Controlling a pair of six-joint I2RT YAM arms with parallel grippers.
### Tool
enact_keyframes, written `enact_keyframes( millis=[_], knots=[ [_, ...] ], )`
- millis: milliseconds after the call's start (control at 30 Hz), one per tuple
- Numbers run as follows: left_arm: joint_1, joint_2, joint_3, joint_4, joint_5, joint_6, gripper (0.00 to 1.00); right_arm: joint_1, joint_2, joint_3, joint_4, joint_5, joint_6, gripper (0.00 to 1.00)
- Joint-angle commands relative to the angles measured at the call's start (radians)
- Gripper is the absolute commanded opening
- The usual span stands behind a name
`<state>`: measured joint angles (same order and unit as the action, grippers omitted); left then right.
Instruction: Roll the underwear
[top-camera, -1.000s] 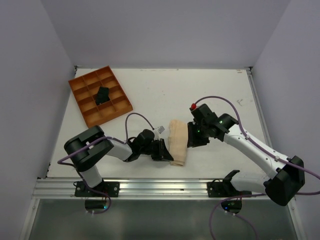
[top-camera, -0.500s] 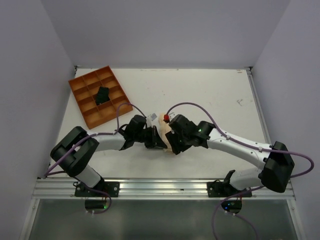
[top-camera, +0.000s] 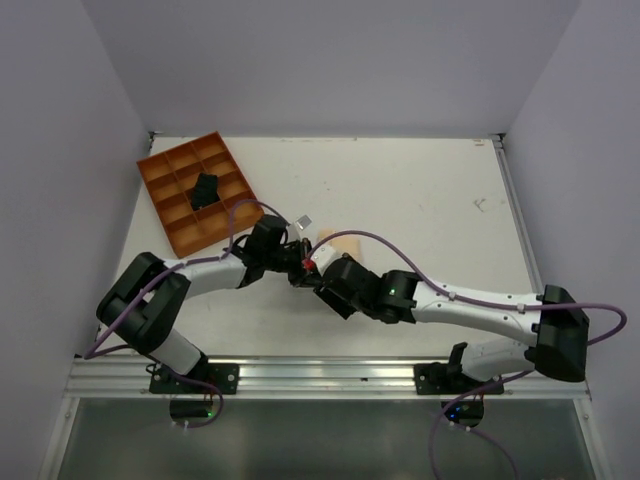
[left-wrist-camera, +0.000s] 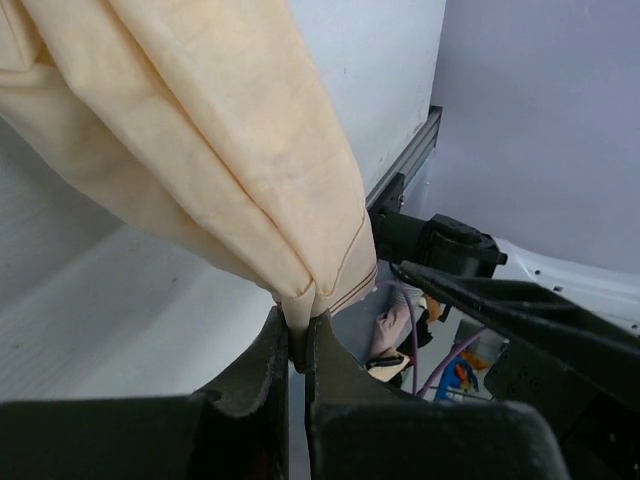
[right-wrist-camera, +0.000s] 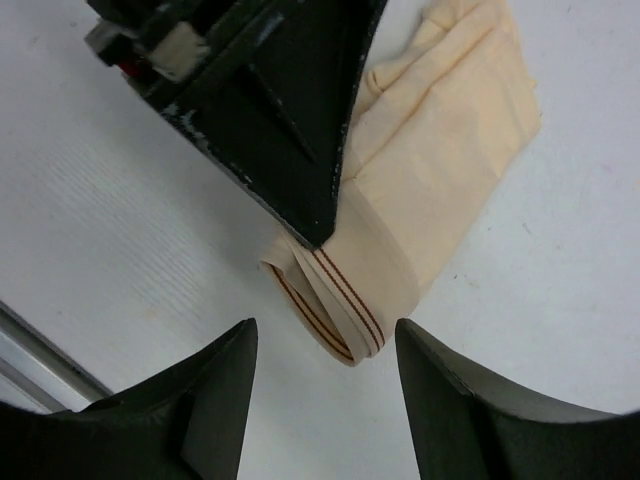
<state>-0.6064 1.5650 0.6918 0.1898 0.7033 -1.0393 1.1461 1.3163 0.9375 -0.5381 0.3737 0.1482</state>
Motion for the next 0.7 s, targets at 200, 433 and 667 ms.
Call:
enact_keyframes(
  millis=[200, 433, 667],
  knots=[
    [0.031, -0.013, -0.012, 0.048, 0.128, -0.125, 0.0, 0.159, 0.037, -0.002, 0.113, 0.284, -0.257, 0.63],
    [0.034, -0.023, -0.06, 0.138, 0.183, -0.186, 0.0, 0.164, 0.083, -0.032, 0.148, 0.307, -0.354, 0.63],
    [0.04, -0.023, -0.093, 0.206, 0.212, -0.24, 0.0, 0.165, 0.13, -0.031, 0.173, 0.321, -0.43, 0.61]
  ],
)
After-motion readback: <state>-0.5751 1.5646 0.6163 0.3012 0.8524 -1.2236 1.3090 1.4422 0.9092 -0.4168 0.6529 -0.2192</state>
